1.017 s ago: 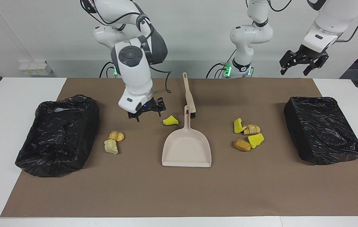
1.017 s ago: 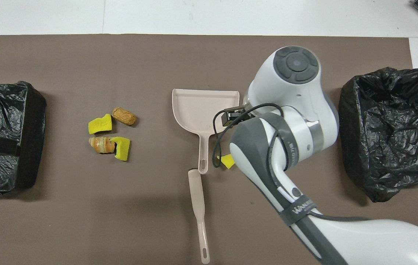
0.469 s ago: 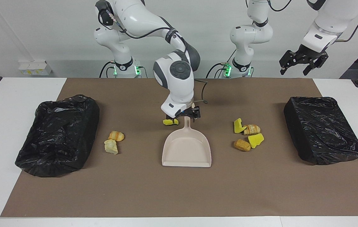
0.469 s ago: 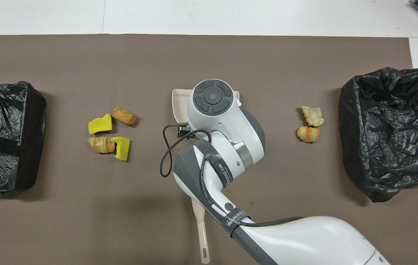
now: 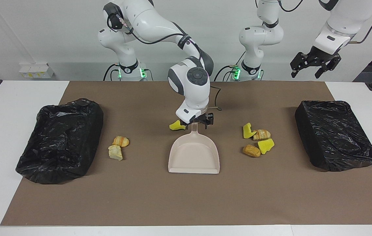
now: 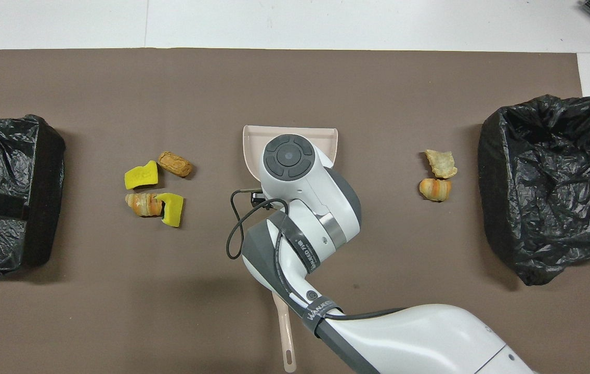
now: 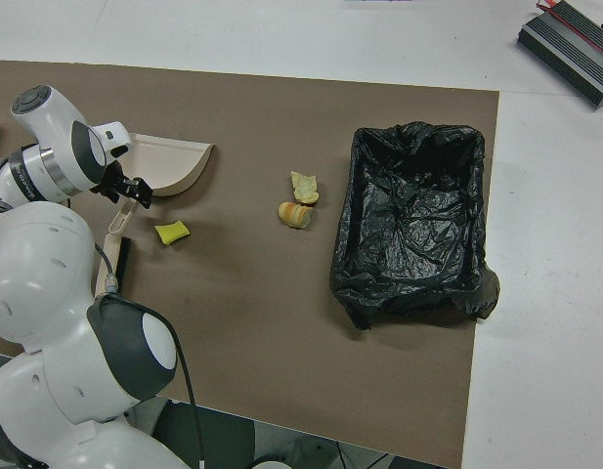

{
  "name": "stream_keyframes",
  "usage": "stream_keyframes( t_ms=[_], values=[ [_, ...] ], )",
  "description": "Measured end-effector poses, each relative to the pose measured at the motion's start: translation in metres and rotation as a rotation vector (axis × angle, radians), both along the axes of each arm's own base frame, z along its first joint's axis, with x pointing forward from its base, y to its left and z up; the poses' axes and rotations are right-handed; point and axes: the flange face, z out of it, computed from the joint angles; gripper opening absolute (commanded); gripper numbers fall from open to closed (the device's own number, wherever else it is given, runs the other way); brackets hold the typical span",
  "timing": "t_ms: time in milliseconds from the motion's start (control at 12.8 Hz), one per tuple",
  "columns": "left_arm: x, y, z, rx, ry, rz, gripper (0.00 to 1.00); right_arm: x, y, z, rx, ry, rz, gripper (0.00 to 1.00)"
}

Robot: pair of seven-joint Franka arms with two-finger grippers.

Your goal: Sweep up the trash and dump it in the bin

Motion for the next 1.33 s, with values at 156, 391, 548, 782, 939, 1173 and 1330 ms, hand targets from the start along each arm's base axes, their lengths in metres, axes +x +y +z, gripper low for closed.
stream_keyframes(
  t_ms=[156, 391, 548, 782, 939, 1173, 1330],
  values=[
    [0.000, 0.000, 0.000, 0.000, 0.000, 0.000, 1.00, -0.003, 0.003, 0.002, -0.007, -0.006, 0.009, 0.16],
    [0.000, 0.000, 0.000, 0.000, -0.001, 0.000, 1.00, -0.004, 0.000, 0.012, -0.028, -0.016, 0.022, 0.00],
    [0.000, 0.000, 0.000, 0.000, -0.001, 0.000, 1.00, -0.005, -0.002, 0.018, -0.048, -0.025, 0.033, 0.00],
    [0.000, 0.000, -0.001, 0.000, 0.002, 0.000, 1.00, -0.003, -0.010, 0.041, -0.048, -0.043, 0.046, 0.00],
    [-0.002, -0.001, -0.002, 0.000, 0.005, -0.001, 1.00, 0.002, -0.029, 0.063, -0.047, -0.046, 0.081, 0.00],
    [-0.005, -0.034, -0.023, 0.002, 0.030, -0.023, 1.00, 0.013, -0.060, 0.087, -0.040, -0.050, 0.171, 0.00],
    [-0.008, -0.089, -0.056, 0.008, 0.019, -0.014, 1.00, 0.020, -0.075, 0.095, -0.033, -0.055, 0.235, 0.00]
  ],
)
